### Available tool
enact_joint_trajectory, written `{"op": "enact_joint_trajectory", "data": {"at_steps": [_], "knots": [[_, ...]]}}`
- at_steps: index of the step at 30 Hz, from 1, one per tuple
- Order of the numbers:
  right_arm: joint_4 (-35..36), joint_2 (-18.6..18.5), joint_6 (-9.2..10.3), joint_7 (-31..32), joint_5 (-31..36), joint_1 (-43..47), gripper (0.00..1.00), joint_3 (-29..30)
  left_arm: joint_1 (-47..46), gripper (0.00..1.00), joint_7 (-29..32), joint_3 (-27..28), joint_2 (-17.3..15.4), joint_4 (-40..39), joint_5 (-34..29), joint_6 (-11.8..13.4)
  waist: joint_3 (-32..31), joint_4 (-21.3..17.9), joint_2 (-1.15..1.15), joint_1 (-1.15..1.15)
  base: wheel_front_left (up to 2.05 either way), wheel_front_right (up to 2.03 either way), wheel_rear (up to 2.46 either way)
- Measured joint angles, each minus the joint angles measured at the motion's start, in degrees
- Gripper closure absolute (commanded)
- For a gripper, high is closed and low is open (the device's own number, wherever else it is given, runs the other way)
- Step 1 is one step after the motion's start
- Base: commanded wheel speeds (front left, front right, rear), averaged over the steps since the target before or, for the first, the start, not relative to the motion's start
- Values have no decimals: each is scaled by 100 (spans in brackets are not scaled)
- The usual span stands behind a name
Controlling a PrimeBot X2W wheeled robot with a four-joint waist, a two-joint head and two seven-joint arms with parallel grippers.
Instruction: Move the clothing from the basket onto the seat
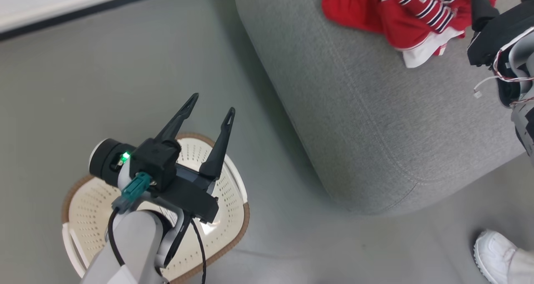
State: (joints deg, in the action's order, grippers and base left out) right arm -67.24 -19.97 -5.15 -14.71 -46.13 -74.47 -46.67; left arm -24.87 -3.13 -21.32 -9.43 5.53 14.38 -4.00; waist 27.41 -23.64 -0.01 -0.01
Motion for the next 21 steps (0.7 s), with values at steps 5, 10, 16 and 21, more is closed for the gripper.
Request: {"op": "enact_joint_trajectory", "data": {"at_steps": [5, 10, 16, 21], "knots": [[37, 94, -43, 0, 30, 52, 0, -18, 120, 0, -233, 216, 71, 189, 90, 152, -396, 18, 0, 0, 0, 0, 0], [65, 160, -90, 0, 29, 373, 0, -9, 379, 0, -465, 455, 119, 363, 315, 294, -871, 139, 0, 0, 0, 0, 0], [263, 305, -121, 0, 29, 785, 0, -13, 775, 0, -695, 756, 167, 471, 466, 460, -1297, 373, 0, -1, 0, 0, 0], [530, 469, -142, 0, 30, 1142, 0, -20, 1163, 0, -787, 984, 136, 535, 652, 571, -1608, 619, 0, 0, 0, 0, 0]]}}
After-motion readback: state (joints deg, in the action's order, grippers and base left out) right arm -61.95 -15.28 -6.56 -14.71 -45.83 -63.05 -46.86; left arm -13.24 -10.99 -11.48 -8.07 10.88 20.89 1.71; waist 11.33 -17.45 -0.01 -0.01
